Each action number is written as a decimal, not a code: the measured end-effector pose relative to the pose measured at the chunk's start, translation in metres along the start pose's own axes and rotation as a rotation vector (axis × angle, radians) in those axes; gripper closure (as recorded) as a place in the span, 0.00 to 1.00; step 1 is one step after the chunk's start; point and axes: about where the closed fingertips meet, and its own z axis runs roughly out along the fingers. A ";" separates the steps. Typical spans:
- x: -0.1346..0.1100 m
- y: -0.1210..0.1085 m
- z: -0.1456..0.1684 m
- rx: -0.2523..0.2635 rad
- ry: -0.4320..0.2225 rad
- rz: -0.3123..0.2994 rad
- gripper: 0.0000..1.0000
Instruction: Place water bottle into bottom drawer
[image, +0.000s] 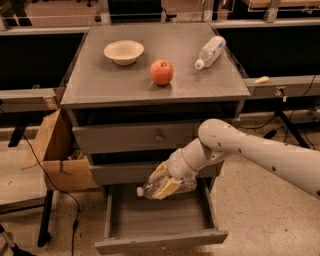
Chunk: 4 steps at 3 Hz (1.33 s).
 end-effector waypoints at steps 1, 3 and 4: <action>0.007 -0.013 0.010 0.056 -0.046 -0.008 1.00; 0.063 -0.072 0.113 0.174 -0.215 0.075 1.00; 0.086 -0.083 0.161 0.145 -0.223 0.132 1.00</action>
Offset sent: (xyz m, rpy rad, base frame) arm 0.0761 0.0372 -0.1146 0.2809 -0.1091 -0.2428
